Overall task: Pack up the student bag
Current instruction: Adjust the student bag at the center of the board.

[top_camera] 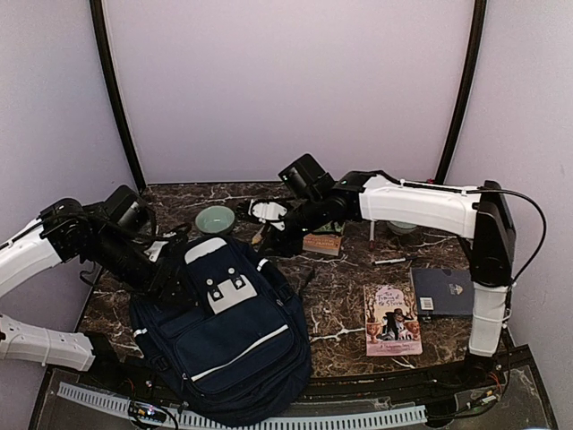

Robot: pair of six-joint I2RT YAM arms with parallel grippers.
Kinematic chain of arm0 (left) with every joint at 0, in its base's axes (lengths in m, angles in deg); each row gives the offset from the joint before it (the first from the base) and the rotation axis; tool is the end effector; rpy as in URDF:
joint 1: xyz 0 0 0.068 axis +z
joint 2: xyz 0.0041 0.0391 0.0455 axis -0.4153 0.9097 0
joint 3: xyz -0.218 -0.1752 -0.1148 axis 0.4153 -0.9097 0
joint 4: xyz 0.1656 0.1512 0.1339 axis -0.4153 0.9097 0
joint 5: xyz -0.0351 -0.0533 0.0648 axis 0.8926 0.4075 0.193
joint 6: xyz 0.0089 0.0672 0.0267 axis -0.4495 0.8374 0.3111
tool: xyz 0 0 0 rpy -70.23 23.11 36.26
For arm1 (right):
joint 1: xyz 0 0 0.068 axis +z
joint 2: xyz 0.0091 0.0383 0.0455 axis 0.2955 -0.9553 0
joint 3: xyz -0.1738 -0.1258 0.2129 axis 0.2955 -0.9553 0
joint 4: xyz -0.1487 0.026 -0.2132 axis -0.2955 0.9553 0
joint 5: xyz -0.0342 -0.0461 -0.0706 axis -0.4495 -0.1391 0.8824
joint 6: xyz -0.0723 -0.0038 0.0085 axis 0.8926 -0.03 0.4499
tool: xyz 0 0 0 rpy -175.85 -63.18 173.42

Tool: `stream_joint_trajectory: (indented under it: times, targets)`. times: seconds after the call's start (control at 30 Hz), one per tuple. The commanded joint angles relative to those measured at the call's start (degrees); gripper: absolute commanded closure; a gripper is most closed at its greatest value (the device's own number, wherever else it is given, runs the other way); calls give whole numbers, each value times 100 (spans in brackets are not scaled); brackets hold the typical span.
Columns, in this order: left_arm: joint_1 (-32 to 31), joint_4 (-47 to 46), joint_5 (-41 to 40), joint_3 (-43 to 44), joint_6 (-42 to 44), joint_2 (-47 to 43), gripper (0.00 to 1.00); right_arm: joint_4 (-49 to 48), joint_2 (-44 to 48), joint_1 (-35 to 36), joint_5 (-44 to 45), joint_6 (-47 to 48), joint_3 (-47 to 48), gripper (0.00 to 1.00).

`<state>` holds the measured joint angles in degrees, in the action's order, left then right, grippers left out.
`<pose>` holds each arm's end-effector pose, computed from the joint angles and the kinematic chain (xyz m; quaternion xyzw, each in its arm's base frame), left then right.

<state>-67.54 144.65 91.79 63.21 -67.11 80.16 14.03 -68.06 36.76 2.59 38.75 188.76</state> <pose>0.1086 -0.1302 0.3130 0.1441 0.9420 -0.2869 0.0979 0.2744 0.4025 0.2805 -0.6364 0.6625 0.1985 0.3415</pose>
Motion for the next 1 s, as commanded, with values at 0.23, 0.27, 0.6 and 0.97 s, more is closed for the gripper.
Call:
stream_joint_trajectory:
  times: [0.23, 0.27, 0.6, 0.97]
  targets:
    - [-1036, -2395, 232, 535, 1417, 1493, 28, 655, 2803, -727, -685, 168, -2499, 53]
    - [-1133, -2407, 200, 656, 1536, 1741, 28, 728, 2995, -852, -708, 207, -2703, 53]
    - [-1668, -3014, 135, 1681, 1798, 3666, 31, 2170, 3932, -2594, -1007, 755, -3826, 54]
    - [-2605, -2526, -1418, 1772, 2859, 4704, 28, 1861, 4544, -2672, -789, 796, -4688, 53]
